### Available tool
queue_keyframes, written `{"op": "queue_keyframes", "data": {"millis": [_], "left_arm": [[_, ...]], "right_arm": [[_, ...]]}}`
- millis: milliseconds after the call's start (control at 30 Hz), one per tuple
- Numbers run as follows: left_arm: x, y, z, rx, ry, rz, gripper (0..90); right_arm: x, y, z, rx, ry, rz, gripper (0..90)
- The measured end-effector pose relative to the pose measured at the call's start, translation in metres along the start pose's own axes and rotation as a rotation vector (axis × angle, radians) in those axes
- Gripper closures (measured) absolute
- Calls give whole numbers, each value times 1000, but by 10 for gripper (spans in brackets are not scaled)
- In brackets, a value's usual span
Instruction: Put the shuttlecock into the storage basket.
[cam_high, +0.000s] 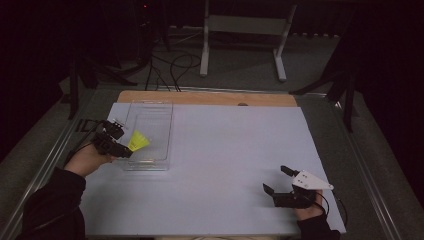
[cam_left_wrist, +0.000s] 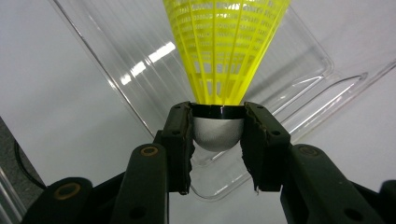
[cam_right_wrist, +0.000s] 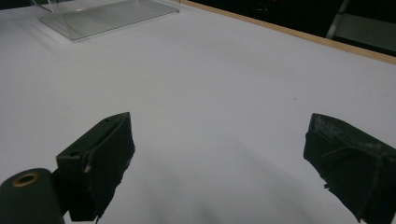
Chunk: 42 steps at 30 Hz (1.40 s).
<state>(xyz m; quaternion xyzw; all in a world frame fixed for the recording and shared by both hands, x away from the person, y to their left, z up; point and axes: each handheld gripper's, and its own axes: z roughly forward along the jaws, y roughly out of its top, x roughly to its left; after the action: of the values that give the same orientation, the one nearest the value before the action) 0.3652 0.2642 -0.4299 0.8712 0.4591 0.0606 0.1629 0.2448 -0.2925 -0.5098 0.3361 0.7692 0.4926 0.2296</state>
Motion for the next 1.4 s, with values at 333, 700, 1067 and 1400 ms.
{"op": "queue_keyframes", "data": {"millis": [333, 700, 1067, 1400], "left_arm": [[-11, 8, -11, -19, 25, 25, 316], [-17, 14, -12, -20, 22, 15, 94], [-16, 18, -15, -39, -58, 8, 0], [-25, 26, -17, -47, -87, 48, 0]], "right_arm": [[0, 0, 0, 0, 0, -1, 83], [0, 0, 0, 0, 1, 0, 83], [0, 0, 0, -1, 1, -1, 83], [0, 0, -1, -1, 2, 0, 83]]}}
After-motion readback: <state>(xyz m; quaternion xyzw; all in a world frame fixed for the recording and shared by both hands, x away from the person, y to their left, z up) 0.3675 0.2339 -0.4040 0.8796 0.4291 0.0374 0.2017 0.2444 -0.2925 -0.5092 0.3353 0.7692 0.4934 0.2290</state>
